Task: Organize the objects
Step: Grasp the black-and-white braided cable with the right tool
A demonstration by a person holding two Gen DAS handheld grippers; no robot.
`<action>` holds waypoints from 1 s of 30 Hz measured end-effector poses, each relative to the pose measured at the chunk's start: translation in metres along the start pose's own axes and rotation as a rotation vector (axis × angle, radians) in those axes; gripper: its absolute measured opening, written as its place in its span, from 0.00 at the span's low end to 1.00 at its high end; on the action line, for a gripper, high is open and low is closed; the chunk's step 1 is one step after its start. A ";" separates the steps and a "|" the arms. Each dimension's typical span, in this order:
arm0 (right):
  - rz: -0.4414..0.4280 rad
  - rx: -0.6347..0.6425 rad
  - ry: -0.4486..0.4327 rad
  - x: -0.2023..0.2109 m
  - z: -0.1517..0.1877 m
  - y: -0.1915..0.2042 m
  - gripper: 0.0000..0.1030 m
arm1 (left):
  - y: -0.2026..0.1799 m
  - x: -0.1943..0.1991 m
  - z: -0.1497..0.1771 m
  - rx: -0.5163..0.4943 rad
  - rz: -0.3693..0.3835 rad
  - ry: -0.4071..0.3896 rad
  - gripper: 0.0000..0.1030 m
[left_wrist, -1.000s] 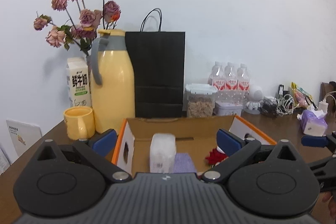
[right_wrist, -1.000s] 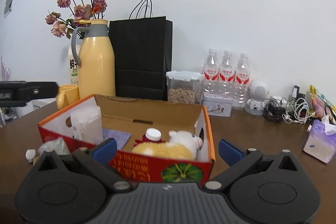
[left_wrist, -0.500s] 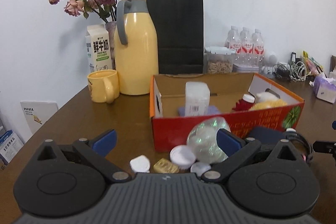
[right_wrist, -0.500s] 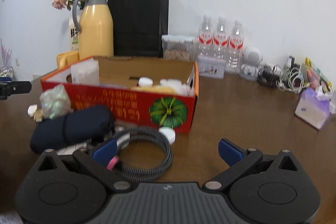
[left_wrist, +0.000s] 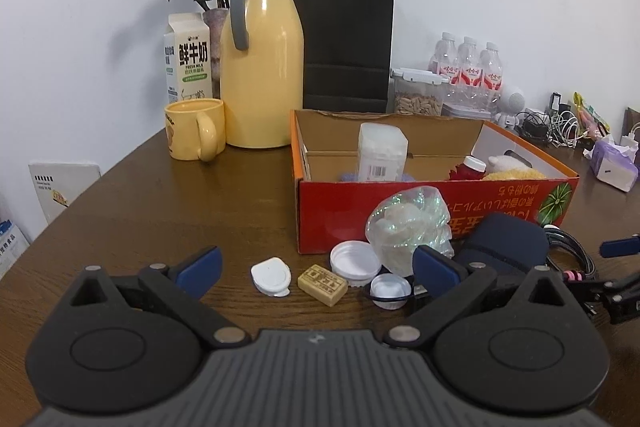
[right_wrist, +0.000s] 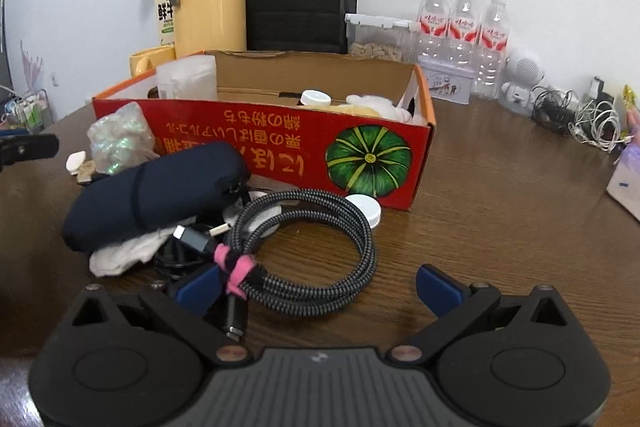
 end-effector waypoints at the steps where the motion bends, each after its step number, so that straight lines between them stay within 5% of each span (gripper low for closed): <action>1: -0.005 0.000 0.007 -0.003 -0.001 0.000 1.00 | 0.001 -0.001 0.001 0.006 0.003 0.002 1.00; 22: -0.110 0.067 0.027 -0.034 -0.016 -0.010 1.00 | 0.011 -0.012 0.009 0.067 0.006 0.041 1.00; 25: -0.124 0.063 0.010 -0.030 -0.016 -0.008 0.90 | 0.011 -0.011 0.009 0.068 0.005 0.035 1.00; 30: -0.094 0.082 -0.015 -0.023 -0.014 -0.004 0.89 | 0.013 -0.013 0.009 0.075 -0.004 0.032 1.00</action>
Point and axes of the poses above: each gripper's, at about its wrist camera, not at the fingertips, and x roughly against the way its jaws point, y to its left, z to its underside, the point moved 7 cm from there along -x, roughly the way its jaws point, and after that the axes turned 4 degrees about z, right-handed, at the moved point
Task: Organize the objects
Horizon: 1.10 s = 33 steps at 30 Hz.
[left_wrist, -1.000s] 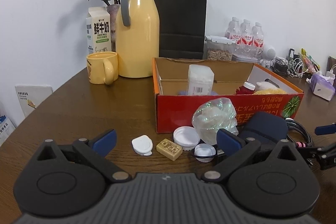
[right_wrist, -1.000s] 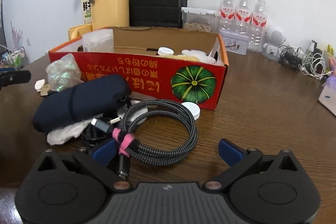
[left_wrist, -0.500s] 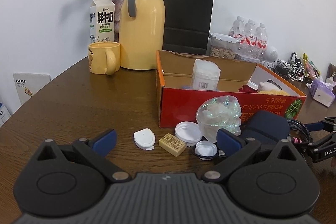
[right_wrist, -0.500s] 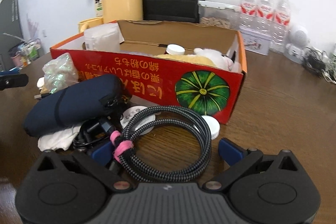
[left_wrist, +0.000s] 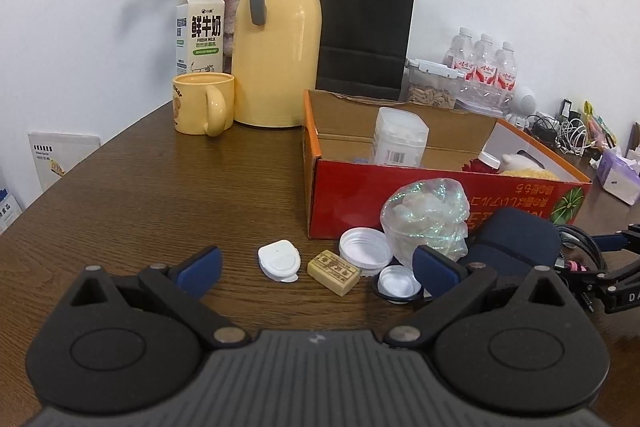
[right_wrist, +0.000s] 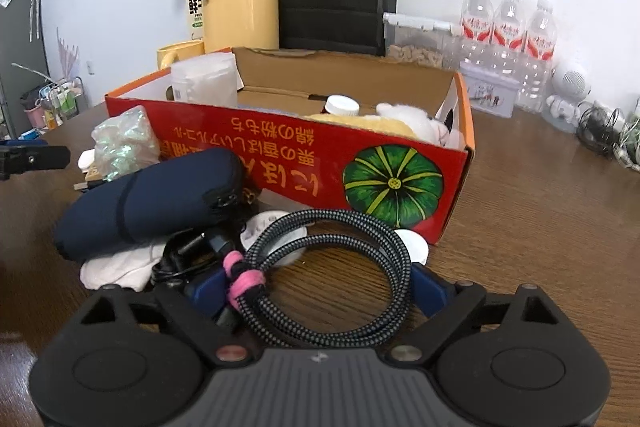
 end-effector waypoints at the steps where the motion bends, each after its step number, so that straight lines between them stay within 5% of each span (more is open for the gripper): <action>1: 0.010 0.006 -0.013 0.003 0.000 0.001 0.89 | 0.001 0.000 0.000 0.003 -0.003 -0.002 1.00; 16: 0.109 -0.041 -0.139 0.037 0.002 0.003 0.89 | 0.012 -0.003 -0.001 0.049 -0.032 0.007 1.00; 24: 0.066 -0.031 -0.168 0.044 0.004 0.015 0.89 | 0.011 -0.004 -0.001 0.049 -0.028 0.004 1.00; 29: 0.020 -0.007 -0.213 0.051 0.000 0.031 0.89 | -0.001 0.007 -0.006 0.059 0.094 -0.050 0.98; 33: -0.046 0.035 -0.243 0.054 -0.004 0.052 0.89 | -0.025 0.006 -0.008 0.096 0.269 0.001 0.81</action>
Point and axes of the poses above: each gripper's, at about its wrist camera, not at the fingertips, and x roughly against the way its jaws point, y to its left, z to its underside, the point moved 7 cm from there along -x, roughly the way its jaws point, and after that the axes turned 4 degrees about z, right-handed, at the moved point
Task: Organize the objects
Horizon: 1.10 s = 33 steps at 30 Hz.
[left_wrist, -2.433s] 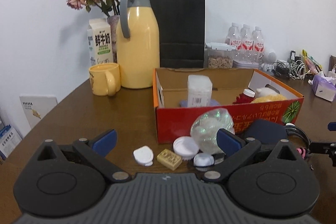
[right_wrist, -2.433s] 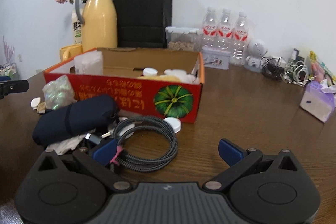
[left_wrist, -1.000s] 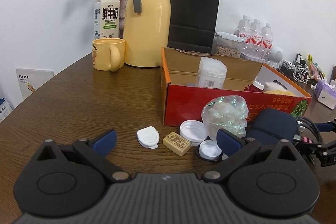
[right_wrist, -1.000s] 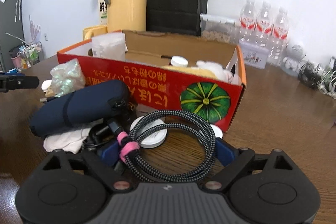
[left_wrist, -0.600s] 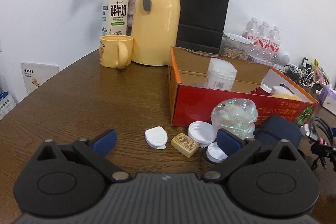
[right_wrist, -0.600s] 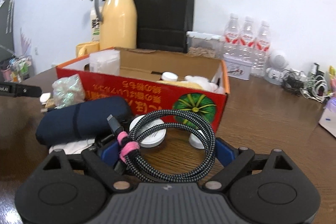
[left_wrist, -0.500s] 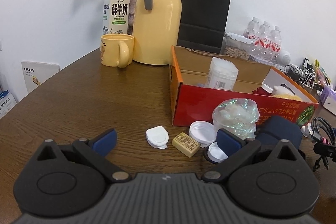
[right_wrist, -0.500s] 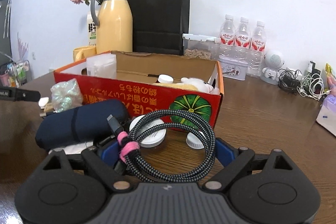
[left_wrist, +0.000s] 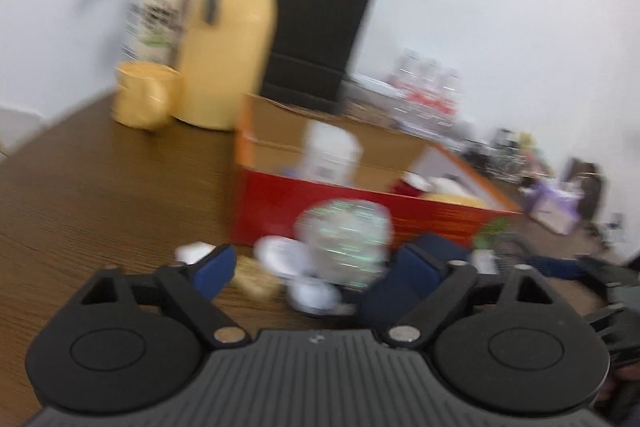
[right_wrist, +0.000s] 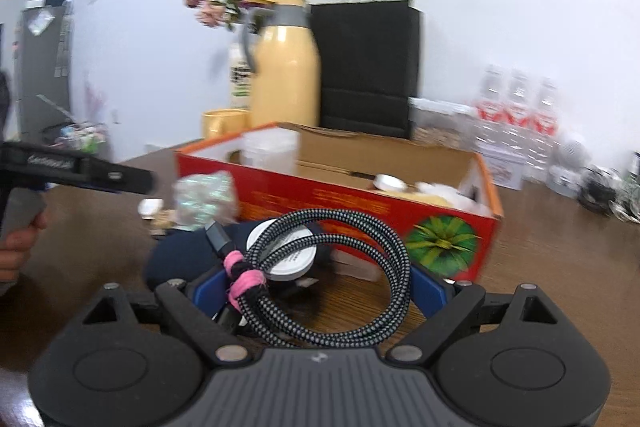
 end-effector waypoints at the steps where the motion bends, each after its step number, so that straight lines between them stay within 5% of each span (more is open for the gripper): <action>1: -0.021 0.012 -0.004 0.000 -0.001 0.006 0.89 | -0.006 -0.004 0.000 0.010 0.036 0.017 0.75; 11: -0.100 0.051 -0.014 0.000 -0.004 0.035 0.89 | -0.029 -0.026 0.008 0.130 0.257 0.146 0.39; 16: -0.111 0.050 -0.020 0.001 -0.005 0.033 0.89 | -0.016 -0.034 0.012 0.268 0.336 0.196 0.35; 26: -0.128 0.064 -0.009 0.001 -0.004 0.039 0.89 | -0.019 -0.039 0.016 0.210 0.304 0.207 0.18; 30: -0.119 0.064 -0.005 0.000 -0.004 0.039 0.88 | -0.013 -0.029 0.011 0.214 0.253 0.145 0.24; 32: -0.110 0.066 -0.002 -0.001 -0.003 0.038 0.88 | -0.012 -0.017 0.007 0.201 0.237 0.088 0.62; 33: -0.107 0.072 0.001 -0.001 -0.003 0.039 0.88 | -0.014 -0.012 0.005 0.180 0.237 0.069 0.70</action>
Point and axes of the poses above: each gripper's, at about its wrist camera, not at the fingertips, and x roughly against the way its jaws point, y to its left, z to its underside, the point moved 7 cm from there along -x, roughly the way its jaws point, and after that the axes turned 4 degrees about z, right-handed, at the moved point
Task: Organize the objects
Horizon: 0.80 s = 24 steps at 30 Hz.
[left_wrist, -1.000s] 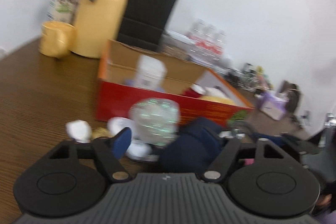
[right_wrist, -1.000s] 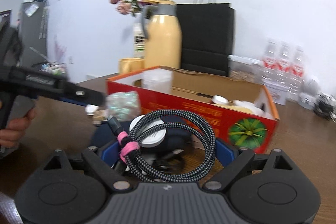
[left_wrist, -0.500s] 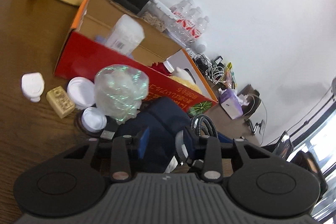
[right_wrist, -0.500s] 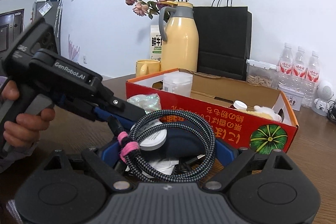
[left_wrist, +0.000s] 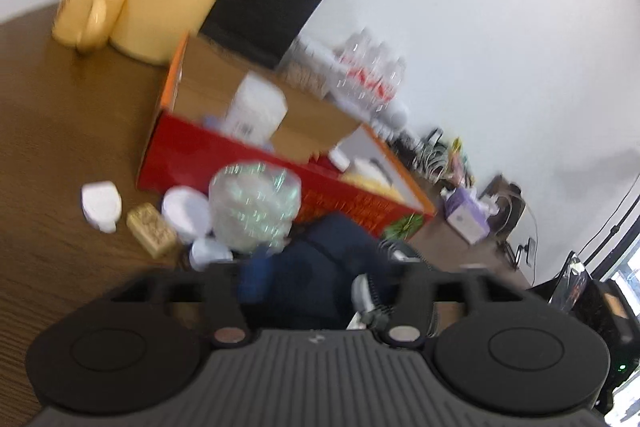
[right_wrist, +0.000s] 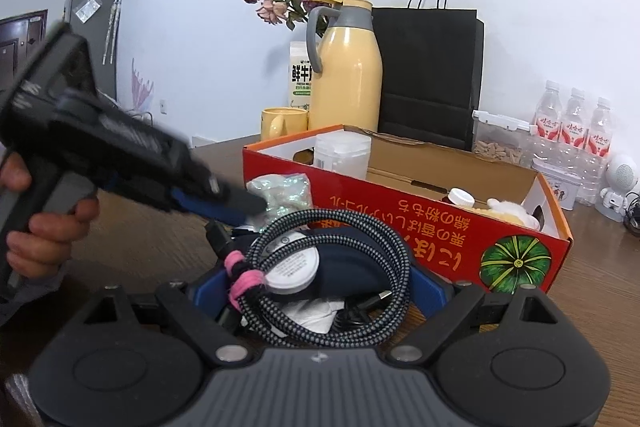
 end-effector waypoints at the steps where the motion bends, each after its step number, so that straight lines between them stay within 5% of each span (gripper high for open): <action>1: 0.002 0.008 0.003 0.000 0.000 0.001 0.88 | -0.005 0.003 0.000 -0.031 -0.002 -0.003 0.78; 5: 0.006 0.031 0.010 -0.002 0.001 0.007 0.88 | -0.032 -0.004 0.008 -0.177 -0.045 0.039 0.81; 9: -0.003 0.057 0.006 -0.002 0.000 0.014 0.88 | -0.053 -0.021 0.022 -0.292 -0.092 0.104 0.73; 12: -0.012 0.073 0.000 0.000 0.000 0.019 0.88 | -0.056 -0.036 0.032 -0.340 -0.153 0.177 0.60; 15: -0.024 0.086 -0.020 0.004 0.000 0.023 0.88 | -0.057 -0.042 0.034 -0.372 -0.227 0.192 0.36; 24: -0.023 0.138 -0.035 0.008 0.000 0.032 0.88 | -0.057 -0.026 0.033 -0.374 -0.326 0.169 0.36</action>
Point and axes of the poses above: each gripper's, at about its wrist camera, not at the fingertips, and x roughly against the way its jaws point, y to its left, z to its underside, the point moved 7 cm from there along -x, roughly the way its jaws point, and after that the axes turned 4 degrees about z, right-handed, at the moved point
